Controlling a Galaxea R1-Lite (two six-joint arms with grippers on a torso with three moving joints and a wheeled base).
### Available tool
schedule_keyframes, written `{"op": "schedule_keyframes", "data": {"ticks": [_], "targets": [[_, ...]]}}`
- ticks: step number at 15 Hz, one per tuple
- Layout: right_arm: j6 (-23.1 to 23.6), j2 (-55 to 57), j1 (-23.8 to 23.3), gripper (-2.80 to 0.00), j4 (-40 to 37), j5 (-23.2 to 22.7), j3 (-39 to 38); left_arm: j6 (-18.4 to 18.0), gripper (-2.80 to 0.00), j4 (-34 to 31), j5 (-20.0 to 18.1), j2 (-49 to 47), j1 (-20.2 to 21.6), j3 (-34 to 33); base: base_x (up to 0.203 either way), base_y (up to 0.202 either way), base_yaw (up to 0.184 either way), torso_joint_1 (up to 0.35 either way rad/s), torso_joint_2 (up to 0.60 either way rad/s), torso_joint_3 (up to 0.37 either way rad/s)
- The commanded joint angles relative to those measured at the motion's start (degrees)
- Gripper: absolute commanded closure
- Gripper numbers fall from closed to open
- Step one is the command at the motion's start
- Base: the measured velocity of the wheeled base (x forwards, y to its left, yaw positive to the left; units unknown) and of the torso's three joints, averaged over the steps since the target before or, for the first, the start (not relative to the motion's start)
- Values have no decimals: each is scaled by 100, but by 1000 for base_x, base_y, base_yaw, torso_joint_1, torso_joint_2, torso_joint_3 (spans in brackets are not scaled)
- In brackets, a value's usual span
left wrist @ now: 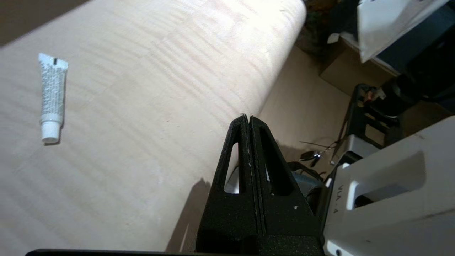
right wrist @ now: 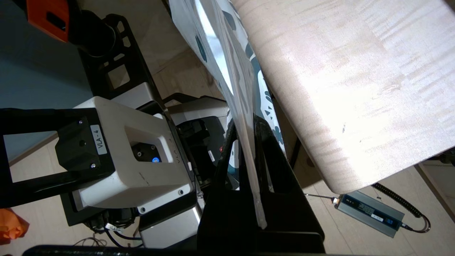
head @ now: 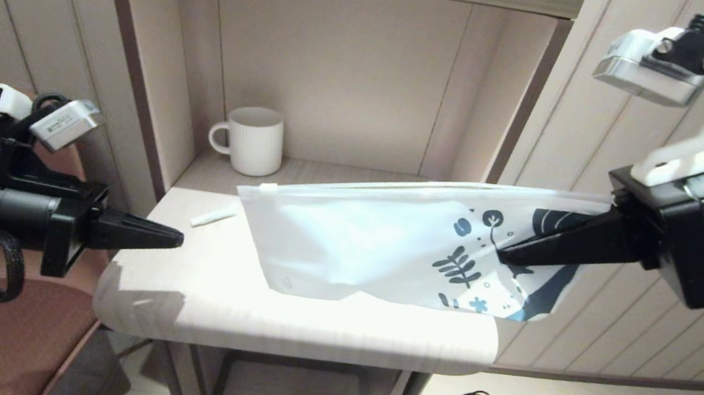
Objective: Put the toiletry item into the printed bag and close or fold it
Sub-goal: Pick up the toothpaste
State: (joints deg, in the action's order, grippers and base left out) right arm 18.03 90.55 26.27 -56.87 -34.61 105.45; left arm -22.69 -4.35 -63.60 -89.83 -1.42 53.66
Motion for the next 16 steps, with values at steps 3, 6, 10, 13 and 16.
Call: {"op": "schedule_keyframes", "data": {"ticks": [3, 6, 10, 13, 16], "targets": [[-10, -32, 1, 0, -26, -20, -20, 31, -280, 251, 771, -277, -212, -17, 0, 0, 0, 0, 0, 0], [-10, -28, 10, 0, -26, -37, -60, 163, -280, 1280, 1359, -423, -251, -180, 0, 0, 0, 0, 0, 0], [-1, -28, 19, 0, -17, -37, -86, 229, -280, 2546, 1922, -886, -364, -387, 0, 0, 0, 0, 0, 0], [8, -22, 19, 0, -16, -37, -110, 232, -280, 2797, 2163, -1343, -466, -333, 0, 0, 0, 0, 0, 0], [17, -2, 10, 0, -8, -178, -112, 262, -280, 3105, 2306, -1686, -482, -150, 0, 0, 0, 0, 0, 0]]}}
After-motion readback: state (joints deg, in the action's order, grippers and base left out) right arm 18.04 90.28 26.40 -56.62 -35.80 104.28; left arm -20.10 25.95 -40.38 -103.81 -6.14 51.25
